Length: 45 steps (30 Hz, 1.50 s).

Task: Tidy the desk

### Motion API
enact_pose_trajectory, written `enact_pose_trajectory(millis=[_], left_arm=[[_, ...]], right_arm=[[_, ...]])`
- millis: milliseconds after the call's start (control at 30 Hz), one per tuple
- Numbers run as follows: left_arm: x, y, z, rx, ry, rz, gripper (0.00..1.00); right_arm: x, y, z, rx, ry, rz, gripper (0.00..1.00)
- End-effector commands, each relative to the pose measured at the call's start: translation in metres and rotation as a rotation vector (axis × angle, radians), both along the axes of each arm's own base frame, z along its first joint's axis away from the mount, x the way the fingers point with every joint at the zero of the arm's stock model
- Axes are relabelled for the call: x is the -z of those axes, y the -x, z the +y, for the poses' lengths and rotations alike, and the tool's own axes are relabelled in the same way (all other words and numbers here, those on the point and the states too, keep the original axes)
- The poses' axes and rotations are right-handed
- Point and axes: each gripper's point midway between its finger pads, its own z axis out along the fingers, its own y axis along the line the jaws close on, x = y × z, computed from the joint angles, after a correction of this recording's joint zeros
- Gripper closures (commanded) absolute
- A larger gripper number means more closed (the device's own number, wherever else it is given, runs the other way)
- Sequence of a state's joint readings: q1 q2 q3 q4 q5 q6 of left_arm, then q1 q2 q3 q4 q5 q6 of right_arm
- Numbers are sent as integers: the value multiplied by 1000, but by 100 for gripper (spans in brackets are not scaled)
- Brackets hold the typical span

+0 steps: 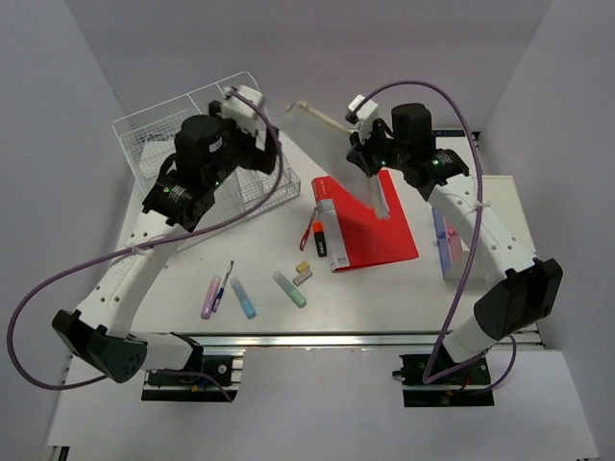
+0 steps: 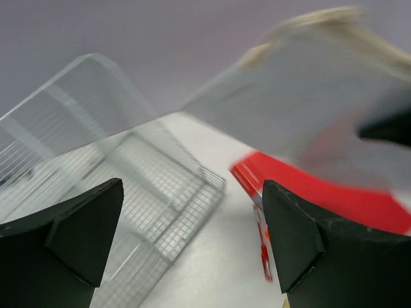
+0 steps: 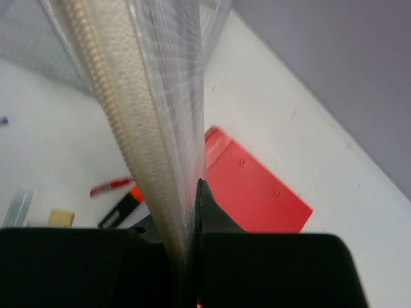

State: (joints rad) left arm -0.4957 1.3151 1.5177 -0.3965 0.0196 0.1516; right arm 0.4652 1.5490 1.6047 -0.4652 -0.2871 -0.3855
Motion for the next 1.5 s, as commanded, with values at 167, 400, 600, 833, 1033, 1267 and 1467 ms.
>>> enact_pose_trajectory(millis=[167,400,600,833,1033,1267,1467], left_arm=[[-16,9,132,-824,384,76,2],[26,0,192,-900,489,223,2],[61,-2,186,-846,474,307,2],[62,9,192,-828,447,264,2],[66,8,188,-792,422,258,2],[72,4,183,-752,397,256,2],[80,2,176,-707,377,275,2]], right_arm=[[-146,-48,52,30,-669,-305,100],[-158,-91,113,-21,-913,-444,100],[-173,-120,150,-16,-1057,-552,100],[-160,-140,167,46,-1080,-721,100],[-121,-150,181,14,-1057,-754,100],[-71,-160,200,-34,-972,-753,100],[-28,-175,211,-25,-895,-752,100]])
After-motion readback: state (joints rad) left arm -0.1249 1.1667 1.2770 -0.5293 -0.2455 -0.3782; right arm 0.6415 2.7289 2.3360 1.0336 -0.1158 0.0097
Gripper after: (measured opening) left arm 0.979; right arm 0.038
